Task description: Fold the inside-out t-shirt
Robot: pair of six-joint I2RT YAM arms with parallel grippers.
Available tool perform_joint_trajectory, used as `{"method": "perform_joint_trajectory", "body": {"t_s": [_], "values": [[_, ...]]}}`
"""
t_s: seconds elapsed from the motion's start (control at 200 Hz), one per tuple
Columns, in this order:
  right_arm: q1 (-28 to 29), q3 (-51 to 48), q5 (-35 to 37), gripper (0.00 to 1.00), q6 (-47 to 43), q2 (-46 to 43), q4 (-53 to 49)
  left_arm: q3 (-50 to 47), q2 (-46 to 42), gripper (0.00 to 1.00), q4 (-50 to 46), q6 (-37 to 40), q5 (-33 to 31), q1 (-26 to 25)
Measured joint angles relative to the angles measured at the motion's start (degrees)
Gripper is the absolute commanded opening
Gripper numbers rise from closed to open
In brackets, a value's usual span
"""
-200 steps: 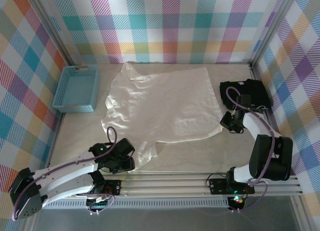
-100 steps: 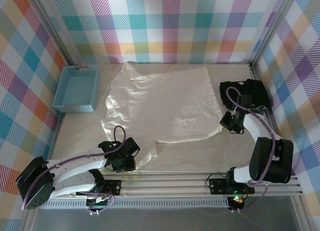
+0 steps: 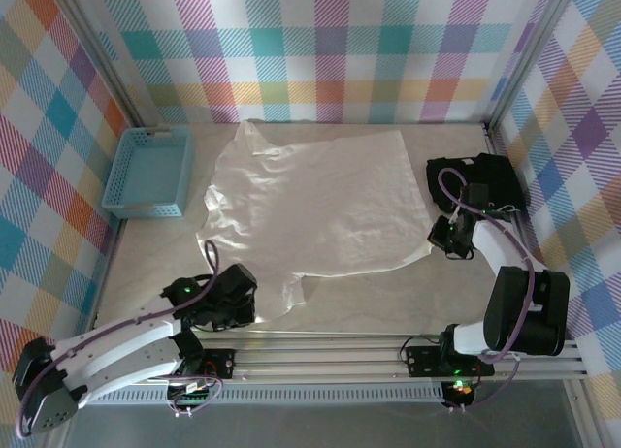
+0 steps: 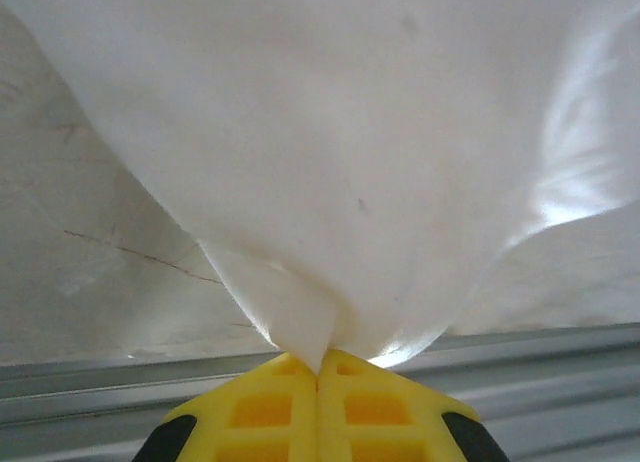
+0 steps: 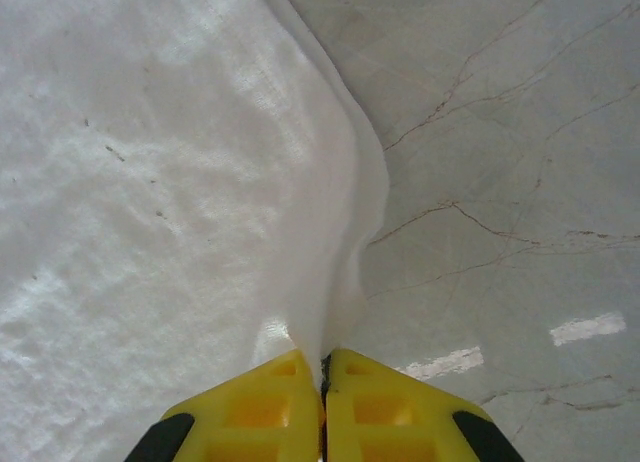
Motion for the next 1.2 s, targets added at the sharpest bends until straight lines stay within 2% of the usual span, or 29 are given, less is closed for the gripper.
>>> {"method": "perform_joint_trajectory", "body": {"t_s": [0.115,0.225,0.31,0.44,0.78,1.2], "values": [[0.0,3.54,-0.37,0.08,-0.96,1.95,-0.96,5.11,-1.51,0.0,-1.81,2.89,0.61,6.62],[0.0,8.39,-1.14,0.08,-1.73,4.46,-1.33,10.84,0.76,0.0,-2.05,8.13,2.1,15.63],[0.0,11.87,-1.66,0.08,-2.14,6.45,-1.57,14.32,4.31,0.0,-1.42,12.37,4.24,22.12],[0.07,16.2,-1.79,0.08,-2.34,10.23,-1.75,19.3,12.61,0.0,1.51,17.66,7.17,28.26],[1.29,26.23,-1.09,0.08,-3.41,22.03,-2.47,34.86,31.39,0.0,6.64,25.62,9.68,36.35],[2.19,34.21,-1.07,0.09,-4.26,29.16,-3.65,48.02,45.48,0.0,6.91,29.86,8.96,42.16]]}}
